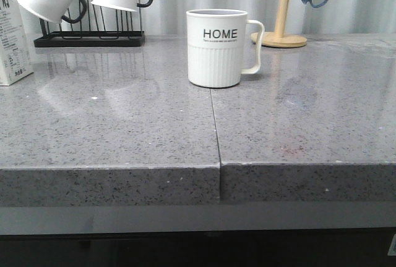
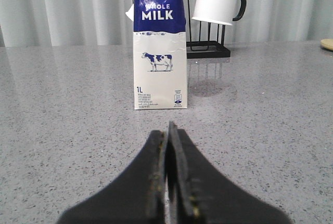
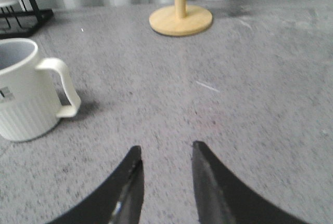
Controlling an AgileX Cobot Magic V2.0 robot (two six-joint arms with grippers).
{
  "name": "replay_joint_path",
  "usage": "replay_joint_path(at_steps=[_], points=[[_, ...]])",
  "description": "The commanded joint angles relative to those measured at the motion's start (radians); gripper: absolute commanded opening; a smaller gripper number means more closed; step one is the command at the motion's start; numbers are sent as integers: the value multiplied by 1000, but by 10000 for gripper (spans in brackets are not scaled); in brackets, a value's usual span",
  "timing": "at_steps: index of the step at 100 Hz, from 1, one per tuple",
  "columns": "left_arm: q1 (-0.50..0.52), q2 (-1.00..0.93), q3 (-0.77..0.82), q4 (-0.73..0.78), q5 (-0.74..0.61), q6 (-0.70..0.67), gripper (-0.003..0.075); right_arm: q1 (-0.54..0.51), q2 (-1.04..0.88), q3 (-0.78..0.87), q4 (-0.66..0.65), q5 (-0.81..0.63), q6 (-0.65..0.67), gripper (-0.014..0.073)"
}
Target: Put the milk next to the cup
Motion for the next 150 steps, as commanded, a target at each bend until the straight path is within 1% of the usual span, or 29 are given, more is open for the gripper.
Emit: replay_joint_path(at_steps=[1,15,27,47,60,63,70,89,93,150], points=[[-6,-29,52,-2,-76,-7,-21,-33,-59,-8,-87,-21,60,257],[-6,-29,52,-2,-76,-7,-20,-94,-152,14,-166,44,146,257],[-6,-29,52,-2,-76,-7,-21,-132,-236,18,-186,113,154,257],[-6,-29,52,-2,-76,-7,-20,-138,-350,18,-186,181,154,254],[-6,-29,52,-2,-76,-7,-20,-138,-388,18,-186,226,154,246],[-6,-29,52,-2,-76,-7,-20,-138,-388,18,-186,225,153,229],[-6,-29,52,-2,-76,-7,-20,-139,-388,18,-186,224,153,159],[-6,-29,52,-2,-76,-7,-21,-139,-388,18,-186,224,153,-128],[-6,-29,52,-2,-76,-7,-21,-139,-388,18,-186,223,153,-117],[-6,-29,52,-2,-76,-7,-20,-139,-388,18,-186,223,153,-122]])
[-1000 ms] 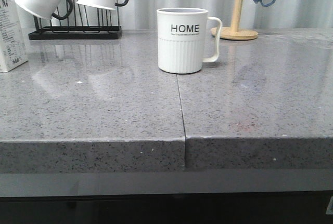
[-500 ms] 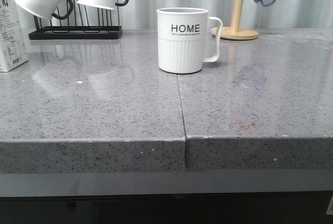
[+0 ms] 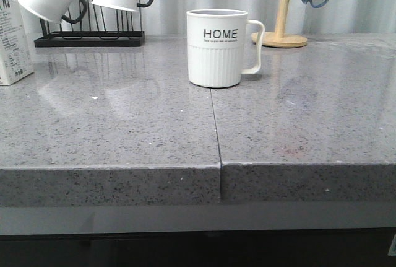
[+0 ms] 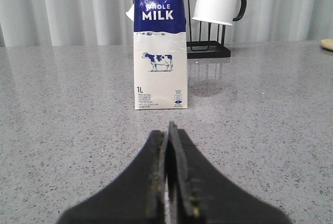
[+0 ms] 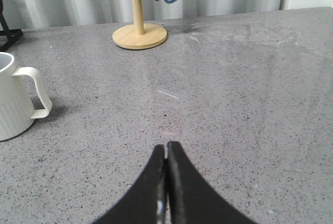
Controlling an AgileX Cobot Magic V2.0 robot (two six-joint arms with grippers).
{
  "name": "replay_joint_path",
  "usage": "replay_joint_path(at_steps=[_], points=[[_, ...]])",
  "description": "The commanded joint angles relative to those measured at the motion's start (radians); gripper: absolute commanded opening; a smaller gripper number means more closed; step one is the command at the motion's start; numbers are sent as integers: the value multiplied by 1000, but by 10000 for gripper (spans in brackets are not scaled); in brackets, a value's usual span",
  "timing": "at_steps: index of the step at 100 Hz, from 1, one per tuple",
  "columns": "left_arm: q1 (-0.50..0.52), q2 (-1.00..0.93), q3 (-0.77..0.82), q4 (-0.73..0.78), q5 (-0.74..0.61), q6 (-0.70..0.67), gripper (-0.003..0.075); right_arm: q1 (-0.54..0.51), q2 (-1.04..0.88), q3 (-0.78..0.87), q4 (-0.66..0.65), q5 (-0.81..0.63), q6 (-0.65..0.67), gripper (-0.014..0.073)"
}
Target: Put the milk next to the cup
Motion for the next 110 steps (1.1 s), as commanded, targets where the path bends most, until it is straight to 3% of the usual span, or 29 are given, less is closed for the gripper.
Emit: replay_joint_path(at_steps=[1,42,72,89,110], points=[[-6,-29,52,-2,-76,-7,-21,-6,-1,-26,-9,-71,1,-122],[-6,-29,17,-14,-67,-7,-21,-6,-1,-26,-9,-72,1,-122],[-6,149,-281,-150,161,-7,-21,-6,-1,-26,-9,-72,1,-122],[-6,330,-491,-119,318,-5,-21,-6,-1,-26,-9,-72,1,-122],[-6,494,-591,-86,332,1,-20,-6,-1,-26,-9,-72,1,-122]])
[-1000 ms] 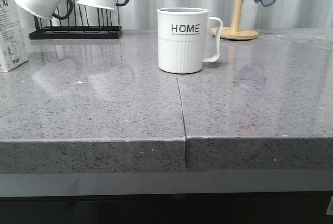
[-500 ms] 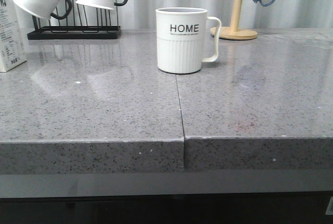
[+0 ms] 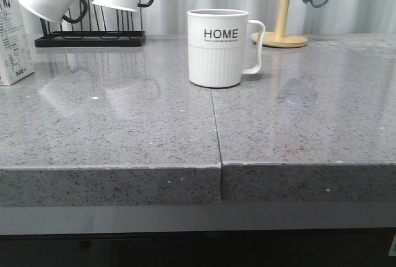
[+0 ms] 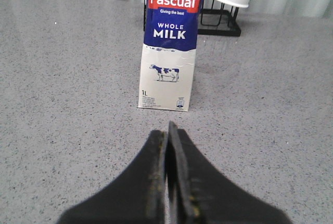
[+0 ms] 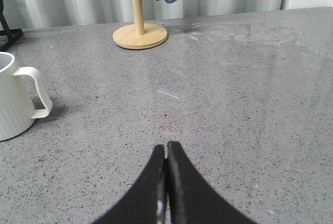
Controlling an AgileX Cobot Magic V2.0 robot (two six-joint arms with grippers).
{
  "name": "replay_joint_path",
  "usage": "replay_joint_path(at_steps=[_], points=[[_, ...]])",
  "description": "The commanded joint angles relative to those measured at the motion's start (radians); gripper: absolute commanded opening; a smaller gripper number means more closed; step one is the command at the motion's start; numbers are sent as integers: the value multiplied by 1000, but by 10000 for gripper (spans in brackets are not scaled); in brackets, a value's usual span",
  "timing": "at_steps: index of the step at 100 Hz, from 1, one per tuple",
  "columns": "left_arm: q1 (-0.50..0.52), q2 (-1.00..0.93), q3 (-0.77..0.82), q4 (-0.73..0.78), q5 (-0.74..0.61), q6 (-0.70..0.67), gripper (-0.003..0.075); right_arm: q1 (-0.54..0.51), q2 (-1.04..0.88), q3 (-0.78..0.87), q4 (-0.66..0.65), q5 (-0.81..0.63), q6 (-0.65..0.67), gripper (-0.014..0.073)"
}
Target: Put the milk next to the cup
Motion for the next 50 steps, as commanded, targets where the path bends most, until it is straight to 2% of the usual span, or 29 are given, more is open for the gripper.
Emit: replay_joint_path(at_steps=[1,11,16,23,30,35,40,45,50], points=[[-6,72,-52,14,-71,1,-20,-6,-1,-26,-9,-72,1,-122],[-6,116,-52,17,-88,39,-12,-6,-1,-26,-9,-72,1,-122],[-6,132,-52,13,-90,70,29,-6,-1,-26,-9,-72,1,-122],[-6,147,-52,11,-90,94,154,-6,-1,-26,-9,-72,1,-122],[-6,149,-52,11,-90,98,335,-6,-1,-26,-9,-72,1,-122],[-6,149,-52,-1,-101,91,491,-6,-1,-26,-9,-72,1,-122],[-6,149,-52,-40,-114,91,606,-6,-1,-26,-9,-72,1,-122],[-6,149,-48,-66,-131,91,683,-6,-1,-26,-9,-72,1,-122],[-6,151,-41,-66,-154,91,704,-6,-1,-26,-9,-72,1,-122]])
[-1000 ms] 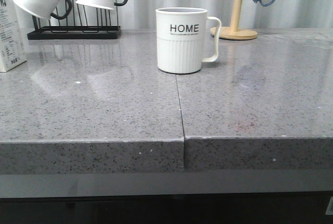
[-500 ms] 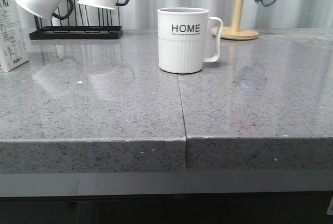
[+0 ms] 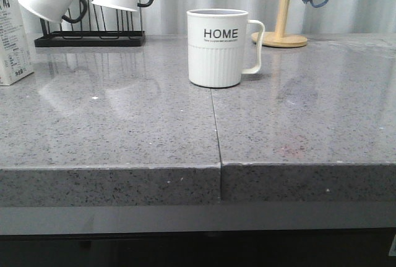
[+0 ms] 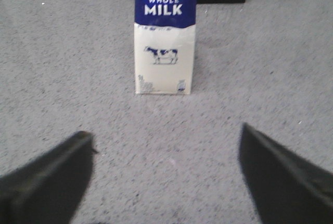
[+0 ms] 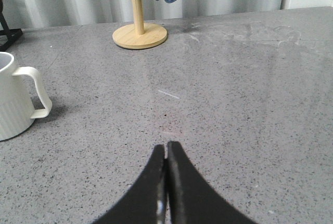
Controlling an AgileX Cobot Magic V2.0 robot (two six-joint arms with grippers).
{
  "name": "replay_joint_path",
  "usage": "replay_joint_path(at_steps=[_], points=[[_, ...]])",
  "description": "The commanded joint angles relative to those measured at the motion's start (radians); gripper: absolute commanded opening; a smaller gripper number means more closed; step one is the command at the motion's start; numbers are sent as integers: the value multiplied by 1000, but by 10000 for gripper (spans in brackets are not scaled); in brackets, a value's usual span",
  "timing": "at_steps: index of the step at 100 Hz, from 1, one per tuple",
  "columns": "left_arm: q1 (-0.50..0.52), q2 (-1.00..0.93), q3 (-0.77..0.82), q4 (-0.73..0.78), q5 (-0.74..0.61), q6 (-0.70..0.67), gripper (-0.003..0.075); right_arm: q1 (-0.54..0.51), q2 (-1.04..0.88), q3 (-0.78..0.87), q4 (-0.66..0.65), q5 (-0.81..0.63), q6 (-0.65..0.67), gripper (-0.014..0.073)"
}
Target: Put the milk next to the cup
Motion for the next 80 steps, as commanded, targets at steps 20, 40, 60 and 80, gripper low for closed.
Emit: replay_joint_path(at_steps=[20,40,60,80], points=[[-6,67,11,-28,-367,9,659,-6,-1,-26,-9,-72,1,-122],[-6,215,11,-42,-560,9,659,-6,-1,-26,-9,-72,1,-122],[-6,360,-38,-42,-678,3,659,-6,-1,-26,-9,-71,1,-122],[-6,485,-111,-36,-738,3,659,-6,-1,-26,-9,-71,1,-122]])
